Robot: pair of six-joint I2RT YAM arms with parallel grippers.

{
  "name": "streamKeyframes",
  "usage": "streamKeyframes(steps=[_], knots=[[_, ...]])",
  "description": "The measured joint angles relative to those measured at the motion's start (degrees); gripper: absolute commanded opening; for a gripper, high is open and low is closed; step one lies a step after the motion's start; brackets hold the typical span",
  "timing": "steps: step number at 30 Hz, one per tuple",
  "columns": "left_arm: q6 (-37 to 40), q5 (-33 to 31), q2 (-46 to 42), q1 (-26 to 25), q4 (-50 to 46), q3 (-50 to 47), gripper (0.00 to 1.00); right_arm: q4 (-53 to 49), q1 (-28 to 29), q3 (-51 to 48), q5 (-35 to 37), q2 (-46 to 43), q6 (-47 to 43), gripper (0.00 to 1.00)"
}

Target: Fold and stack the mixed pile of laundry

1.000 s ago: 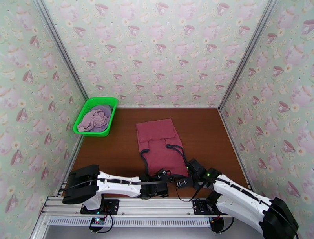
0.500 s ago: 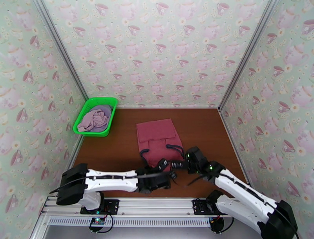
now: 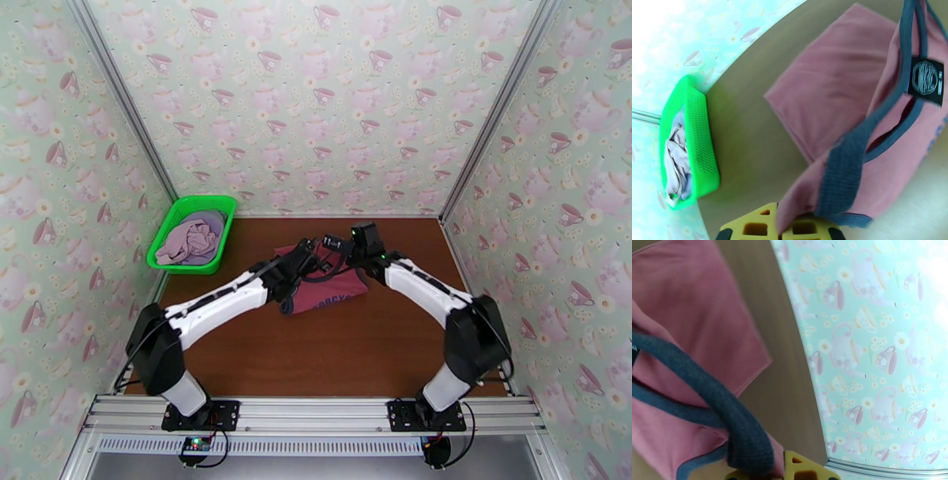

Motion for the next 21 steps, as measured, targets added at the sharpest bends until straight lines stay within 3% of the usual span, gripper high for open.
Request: streamKeyframes(steps=[7, 18, 19, 21], knots=[[9.0, 4.1, 12.9, 8.5, 5.0, 6.5, 0.00, 2.4, -0.8, 11.5, 0.5, 14.8, 0.6, 0.00], [18.4, 8.1, 28.8, 14.0, 9.8, 22.6, 0.00, 2.6, -1.5, 20.9, 1.4, 26.7, 2.7, 0.00], [18.8, 8.3, 29.7, 14.3, 9.9, 23.5, 0.01, 2.6, -1.5, 21.4, 1.7, 27.3, 2.9, 0.00], [19.4, 8.7, 31.6, 14.7, 9.7, 25.2, 0.24, 2.5, -1.5, 22.8, 2.3, 28.6, 3.6, 0.15]])
